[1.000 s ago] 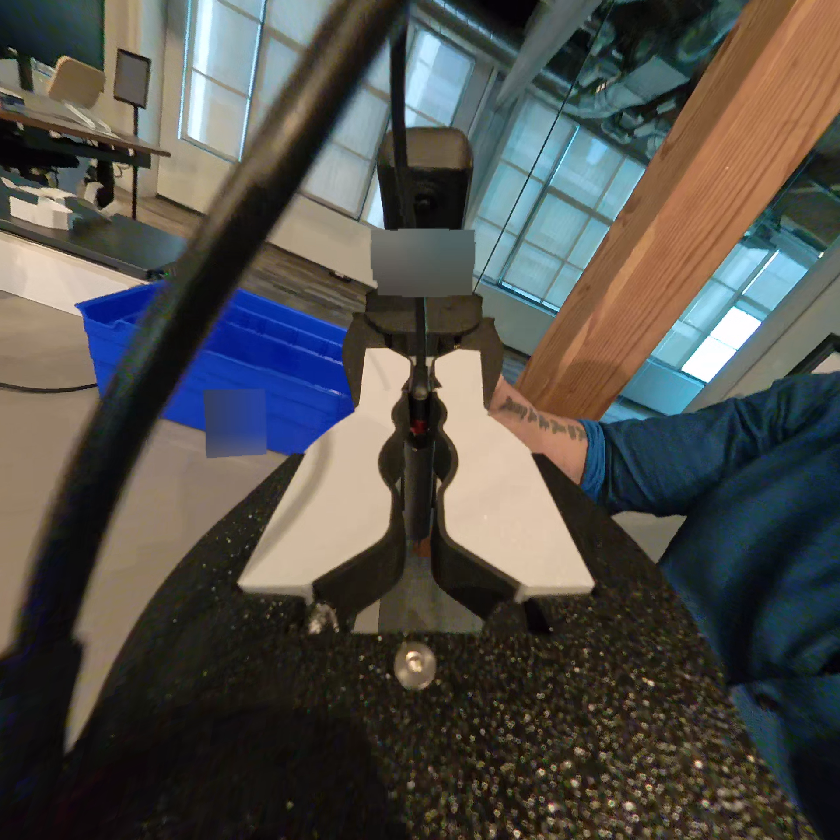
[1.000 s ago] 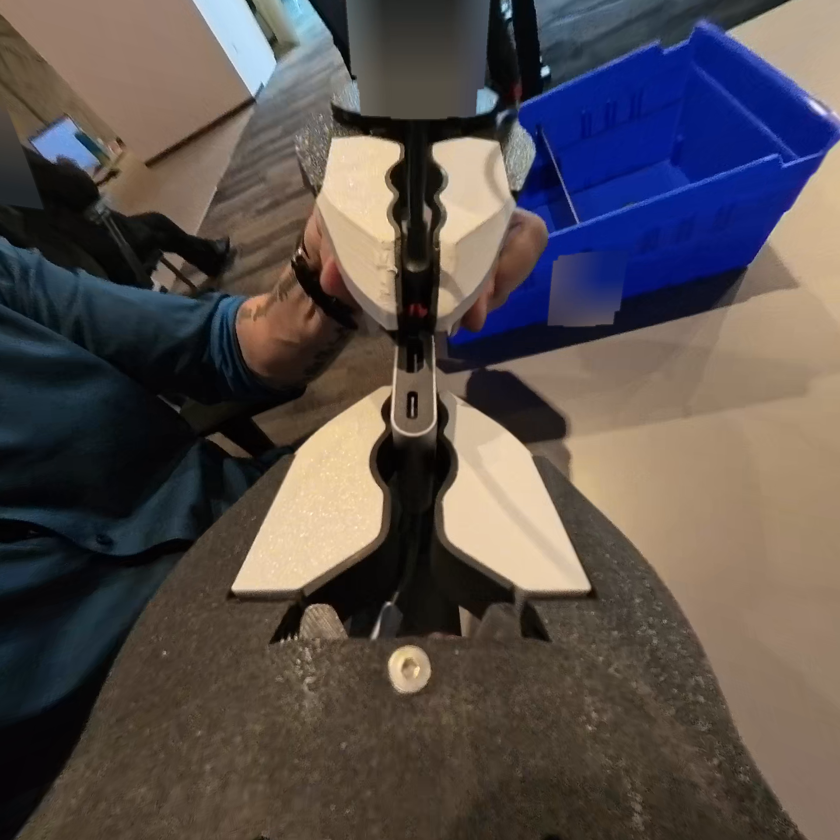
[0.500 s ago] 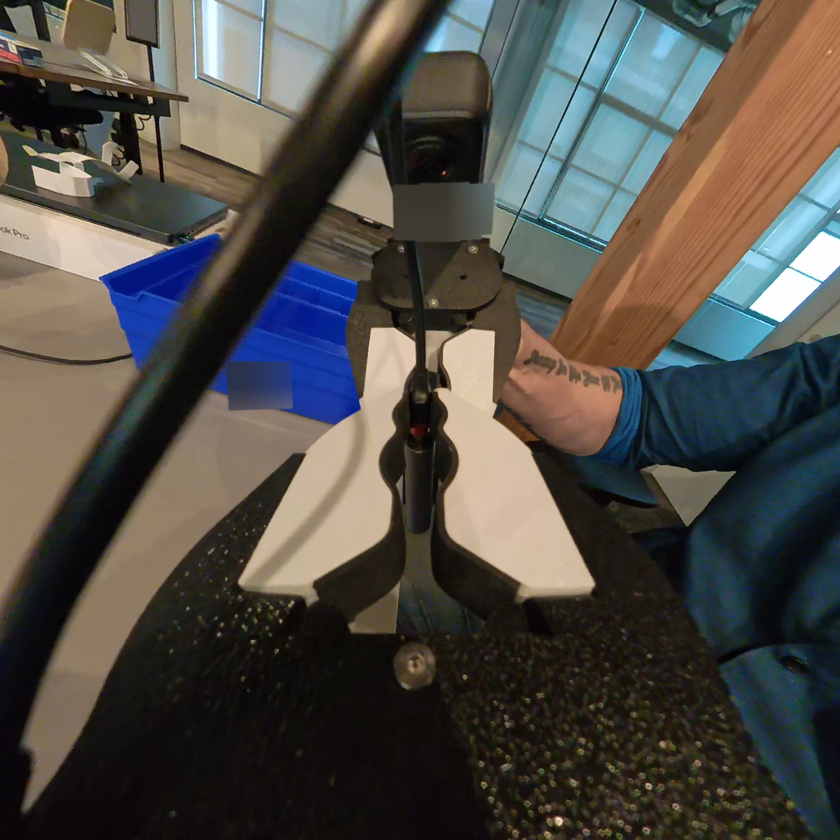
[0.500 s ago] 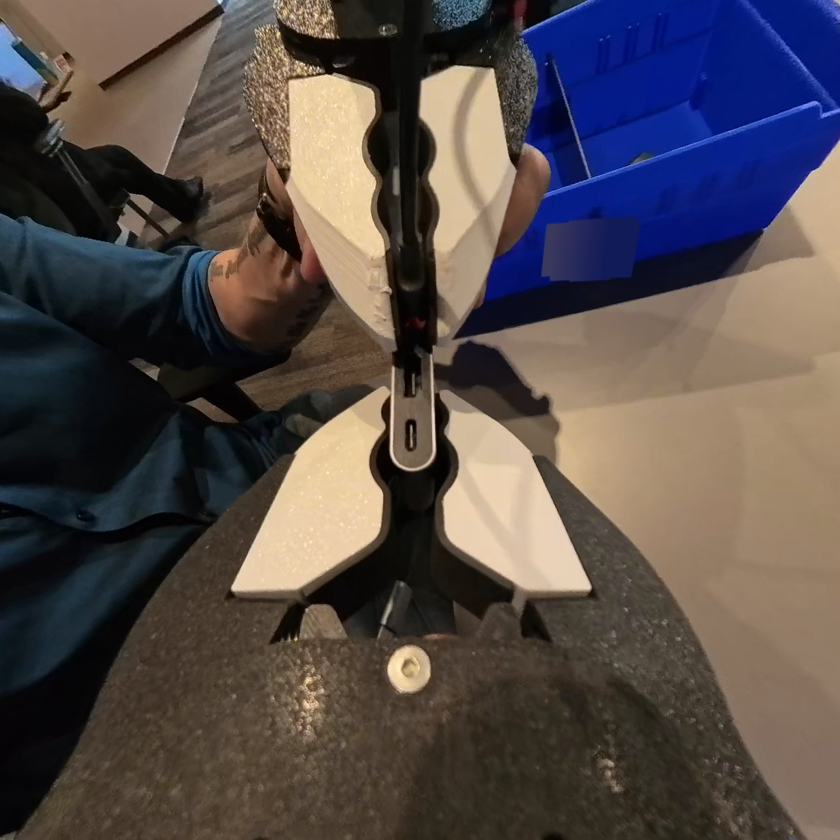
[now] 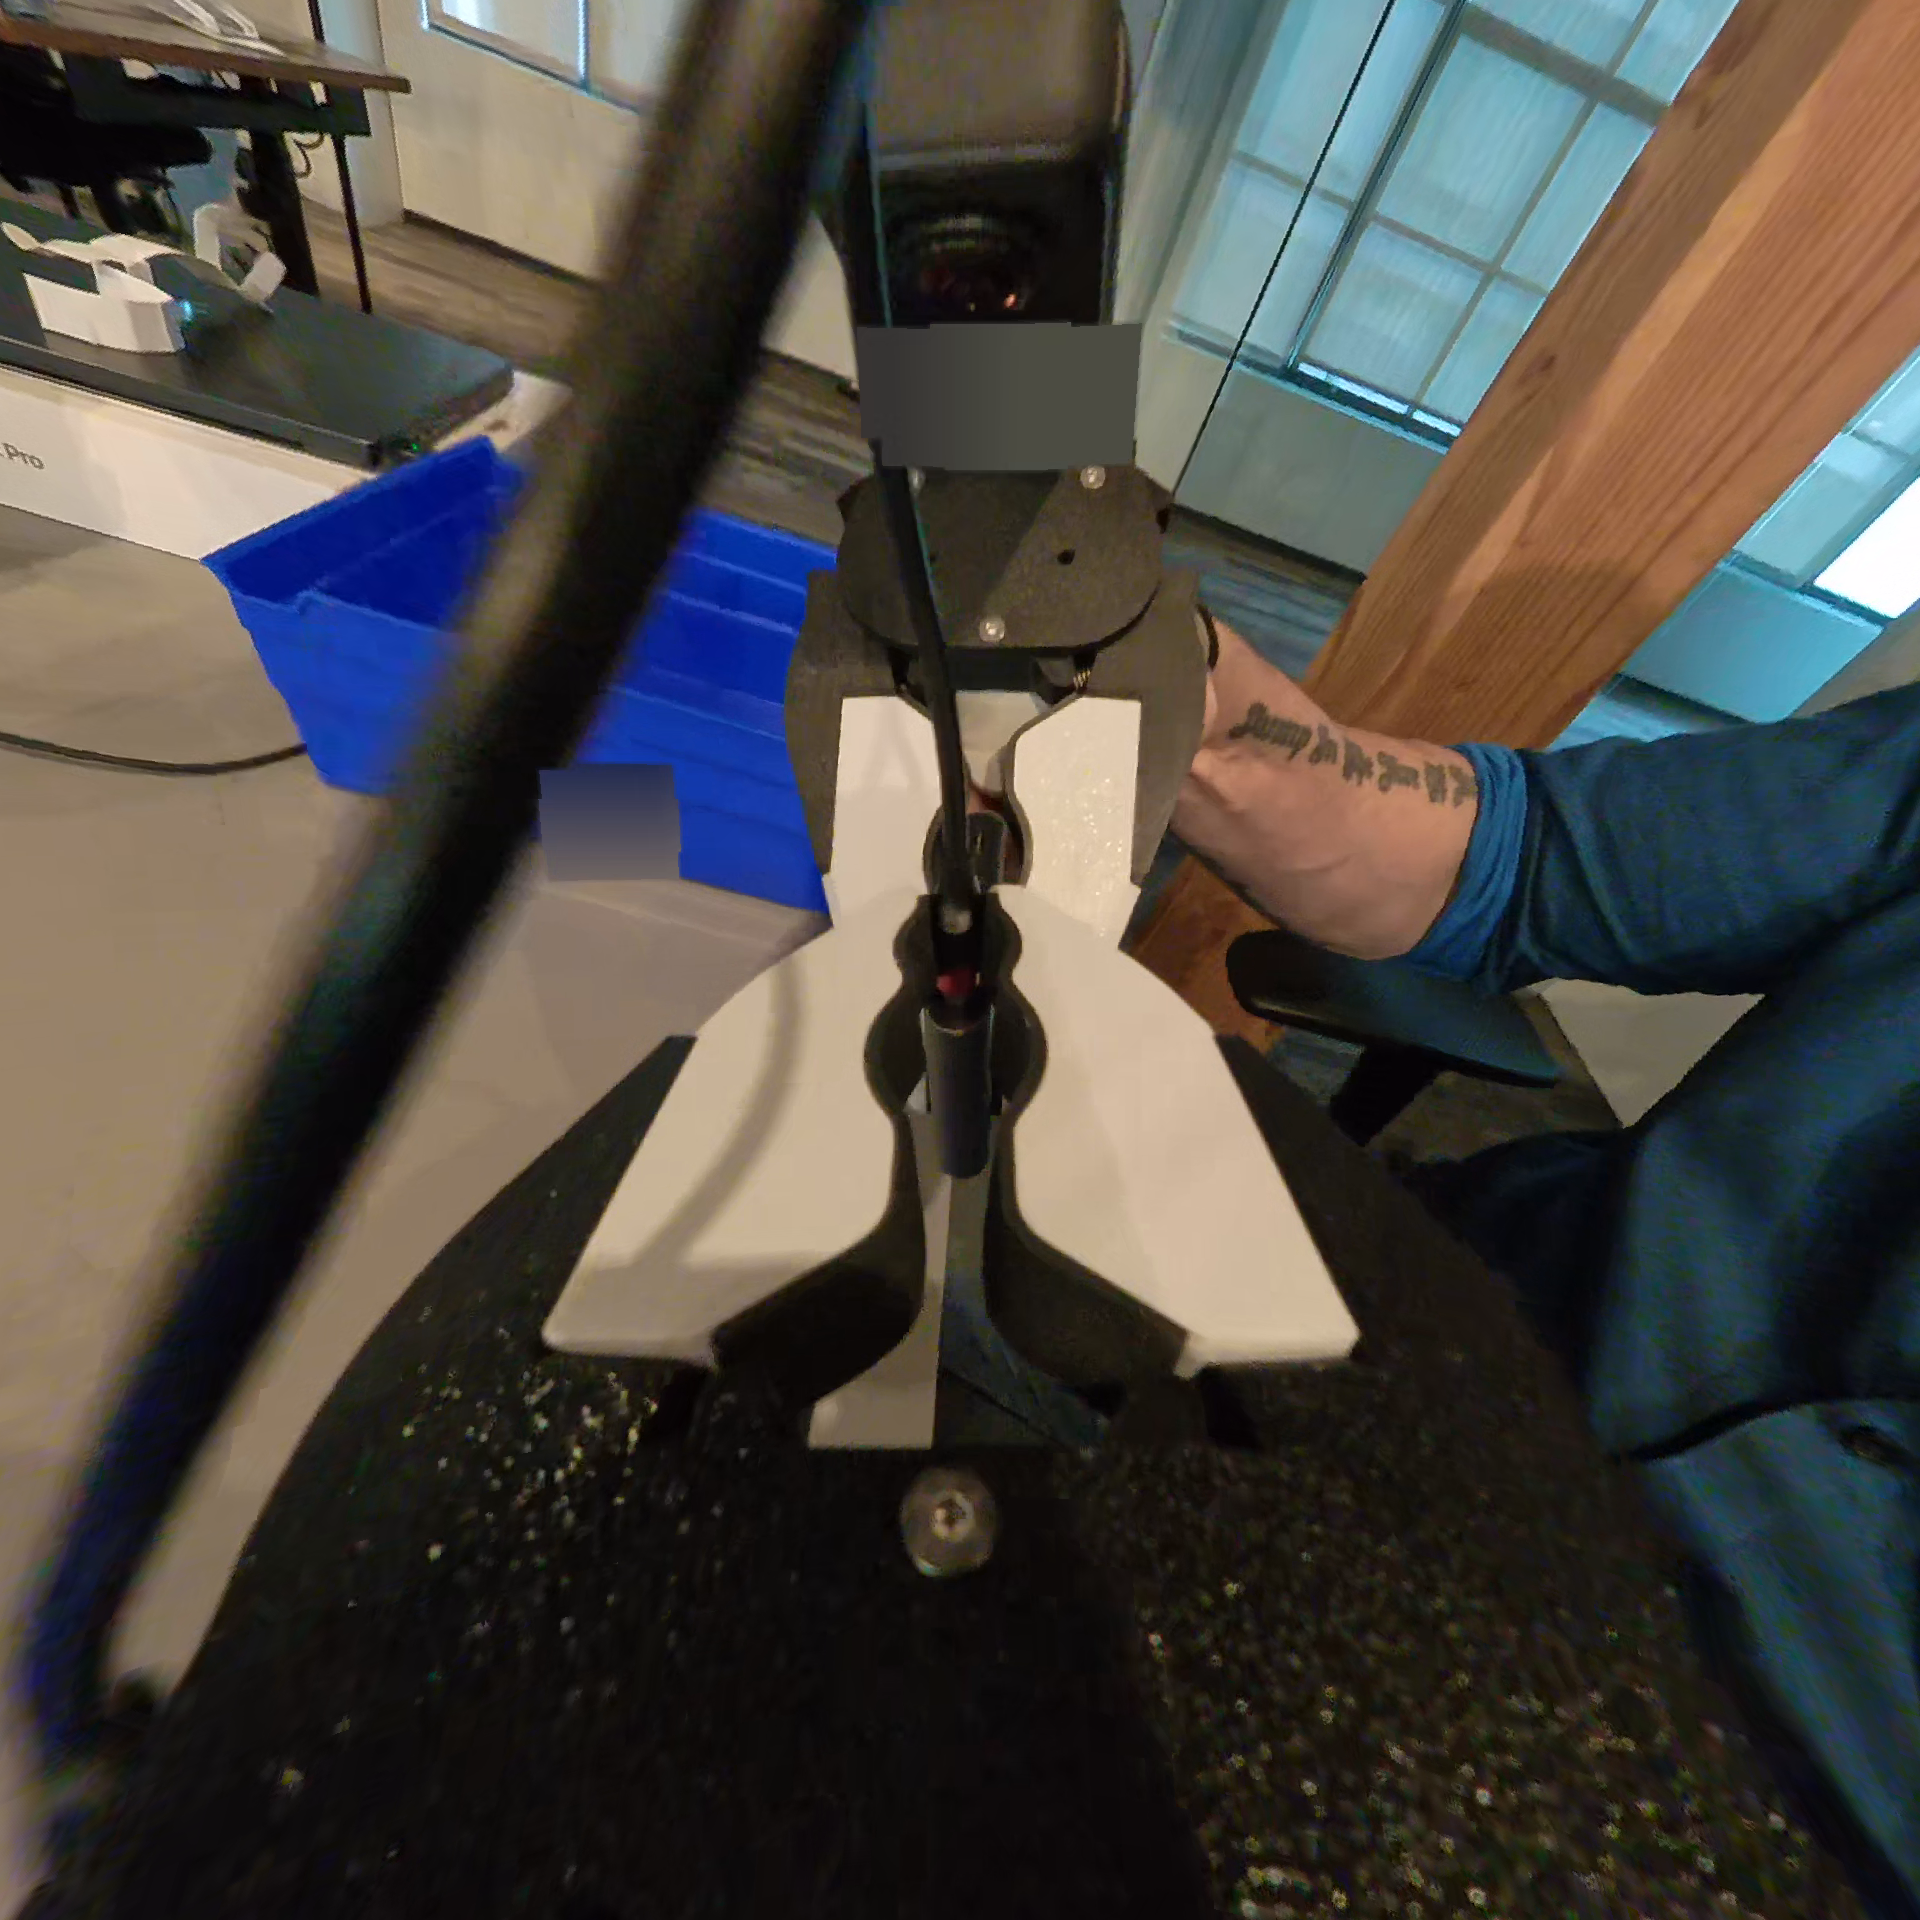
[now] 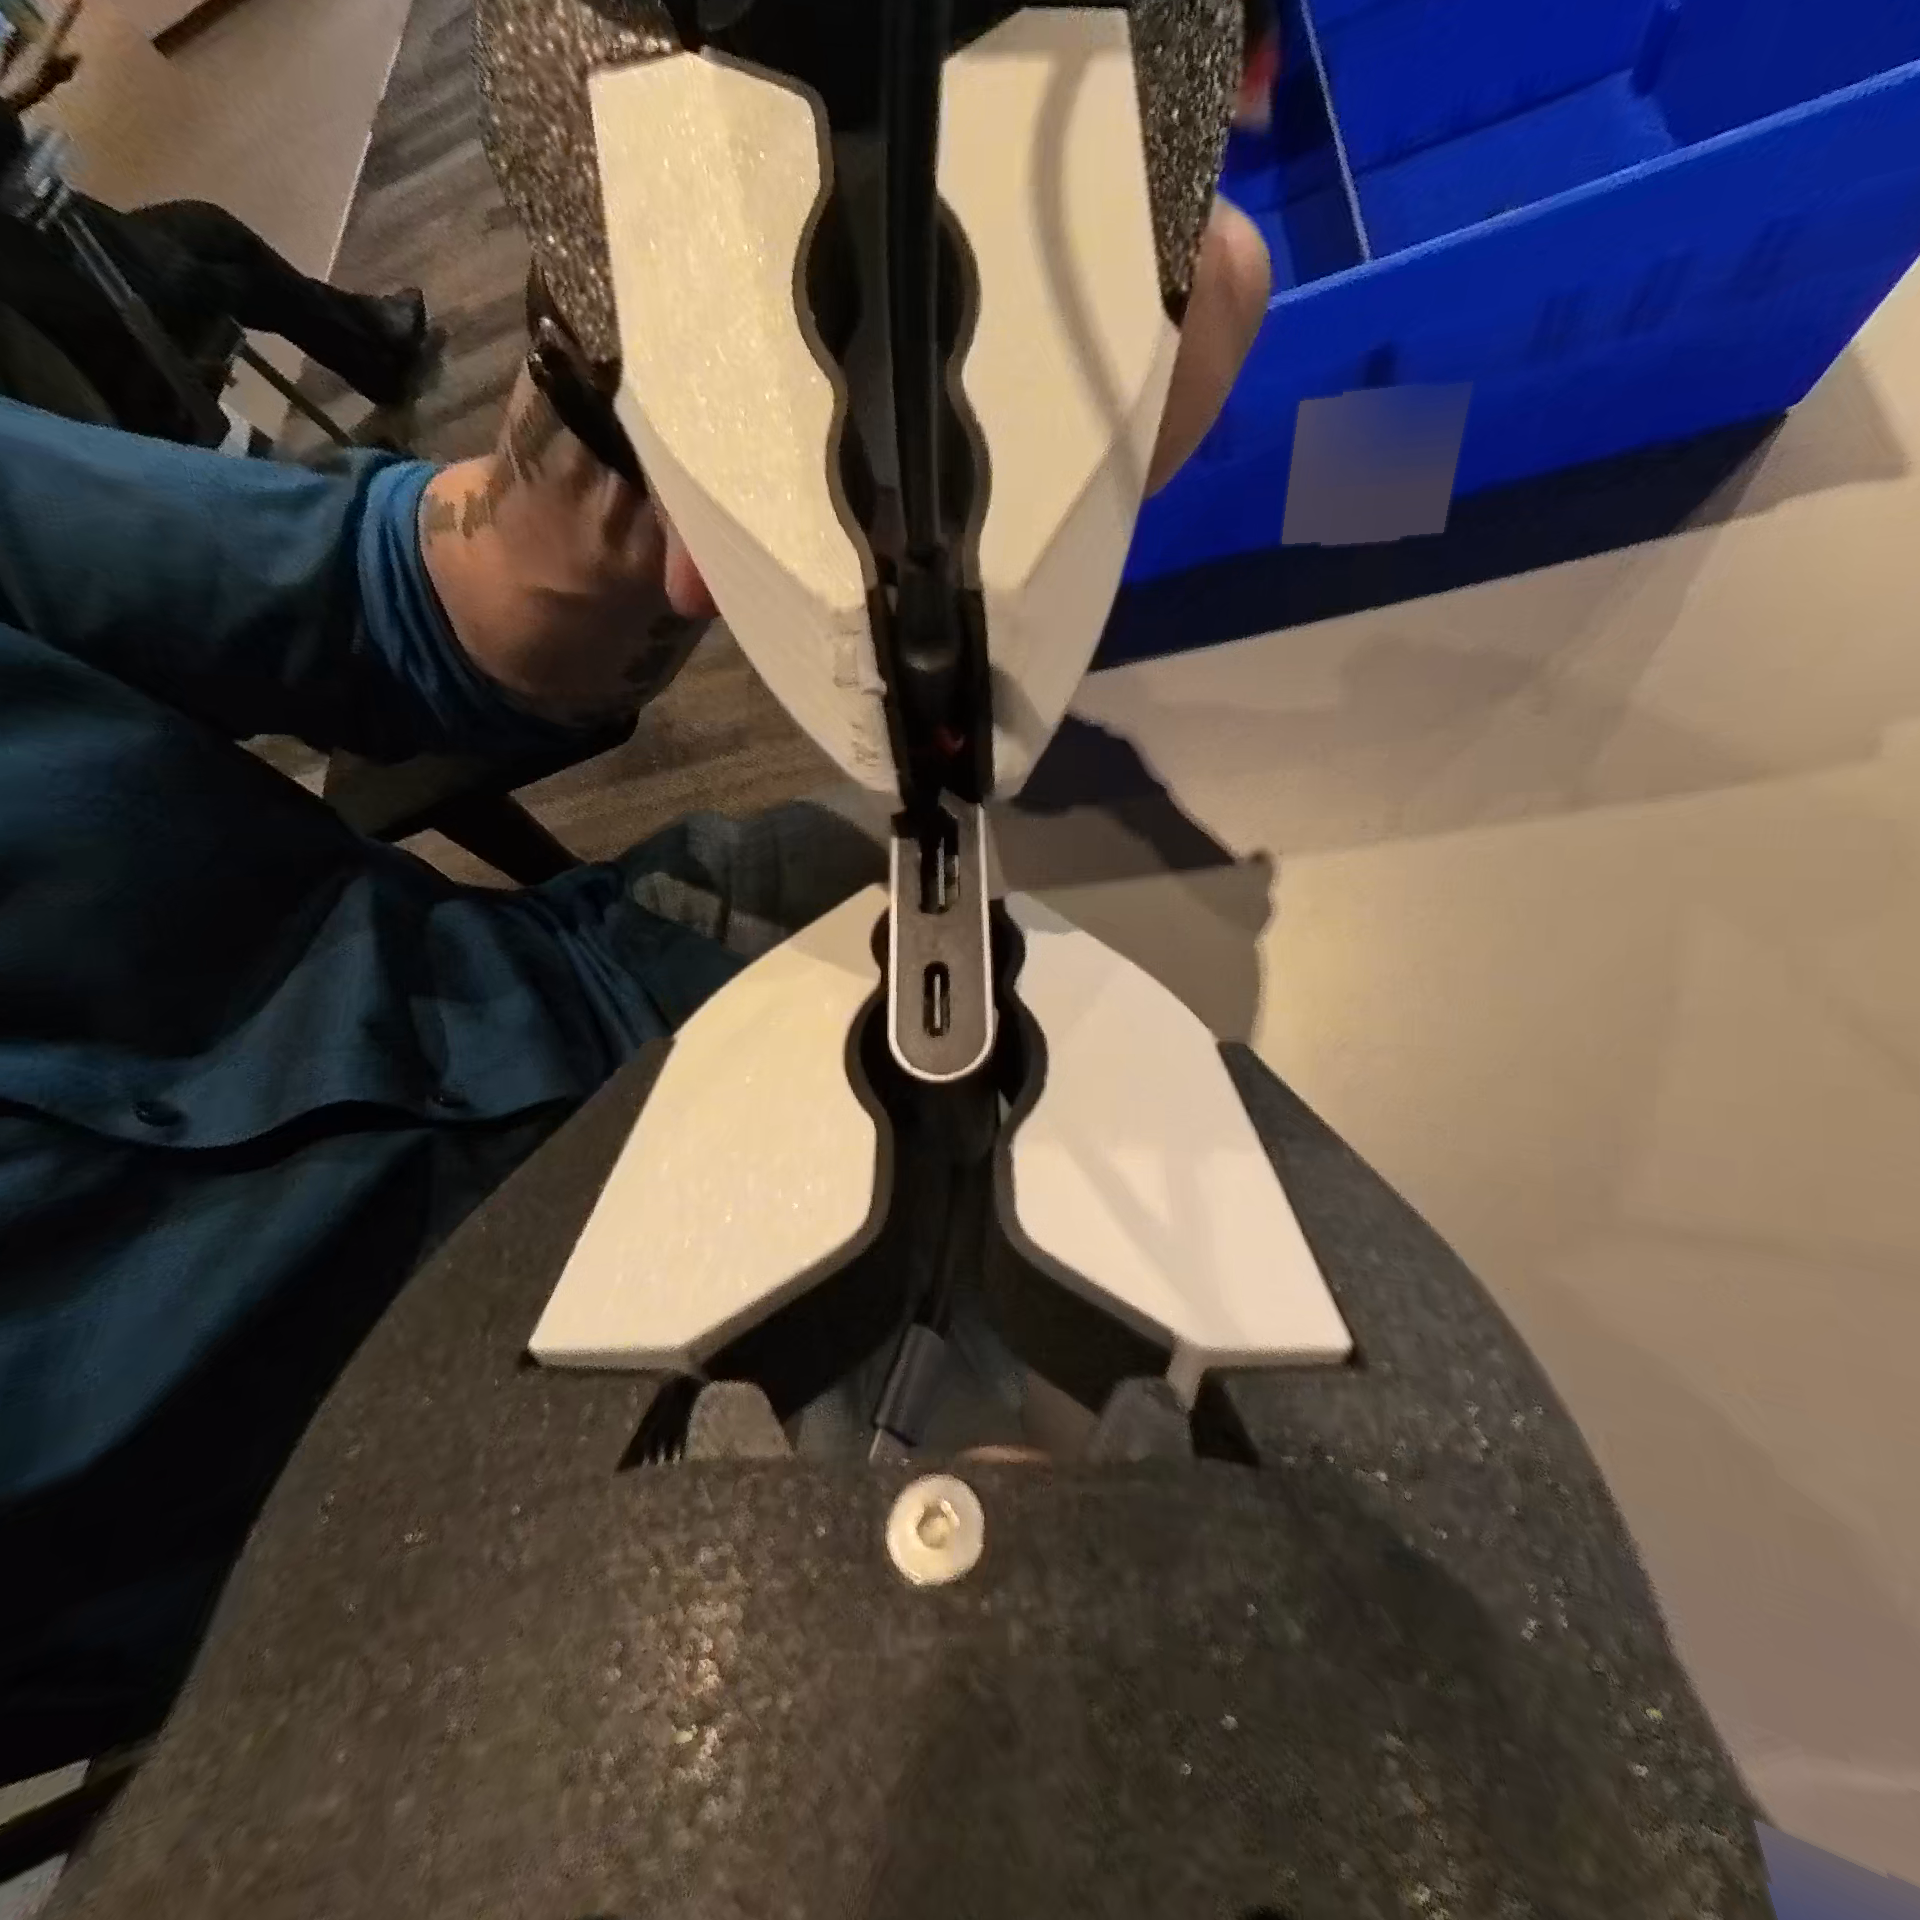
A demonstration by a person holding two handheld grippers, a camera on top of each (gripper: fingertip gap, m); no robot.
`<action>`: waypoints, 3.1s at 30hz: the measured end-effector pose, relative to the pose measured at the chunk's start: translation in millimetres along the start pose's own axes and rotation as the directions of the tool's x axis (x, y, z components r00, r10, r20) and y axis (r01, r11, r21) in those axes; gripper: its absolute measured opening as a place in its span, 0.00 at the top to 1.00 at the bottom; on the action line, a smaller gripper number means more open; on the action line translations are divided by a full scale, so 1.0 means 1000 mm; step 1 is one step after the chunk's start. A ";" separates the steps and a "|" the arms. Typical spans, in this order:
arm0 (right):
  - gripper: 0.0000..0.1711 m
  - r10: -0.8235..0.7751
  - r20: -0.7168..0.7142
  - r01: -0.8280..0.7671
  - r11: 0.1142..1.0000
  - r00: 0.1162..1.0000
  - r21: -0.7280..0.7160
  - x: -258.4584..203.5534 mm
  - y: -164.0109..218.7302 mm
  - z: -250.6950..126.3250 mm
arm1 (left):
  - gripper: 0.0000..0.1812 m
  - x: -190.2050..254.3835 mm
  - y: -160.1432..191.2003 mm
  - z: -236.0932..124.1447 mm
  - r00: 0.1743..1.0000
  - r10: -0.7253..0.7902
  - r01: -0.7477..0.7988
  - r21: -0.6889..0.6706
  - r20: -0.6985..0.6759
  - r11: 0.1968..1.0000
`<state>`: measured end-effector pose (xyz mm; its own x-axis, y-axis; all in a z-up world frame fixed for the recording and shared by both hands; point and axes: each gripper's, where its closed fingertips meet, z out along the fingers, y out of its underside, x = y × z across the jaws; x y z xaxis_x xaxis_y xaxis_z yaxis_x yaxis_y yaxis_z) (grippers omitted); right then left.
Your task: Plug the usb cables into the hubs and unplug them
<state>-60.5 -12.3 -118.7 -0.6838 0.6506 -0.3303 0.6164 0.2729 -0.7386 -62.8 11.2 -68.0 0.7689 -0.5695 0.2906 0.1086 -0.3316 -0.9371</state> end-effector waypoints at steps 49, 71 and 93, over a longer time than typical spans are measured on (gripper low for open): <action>0.93 0.212 -0.312 -0.150 0.966 0.926 0.210 0.071 -0.001 -0.071 | 0.96 -0.039 0.137 -0.022 0.967 -0.250 0.183 -0.825 0.052 0.535; 0.93 0.198 -0.282 -0.136 0.965 0.939 0.224 0.062 0.005 -0.074 | 0.71 -0.066 0.173 -0.007 0.967 -0.226 0.211 -0.870 0.118 0.446; 0.93 0.491 -0.024 -0.473 0.825 0.871 -0.310 0.146 0.003 0.037 | 0.71 0.047 -0.063 -0.122 0.970 0.108 -0.149 0.181 0.219 0.972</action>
<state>-172.9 57.5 -190.9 -0.2838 0.7177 -0.6359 0.9529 0.1371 -0.2705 -110.9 -86.4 28.0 0.8952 -0.4236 0.1383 0.1048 -0.1016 -0.9893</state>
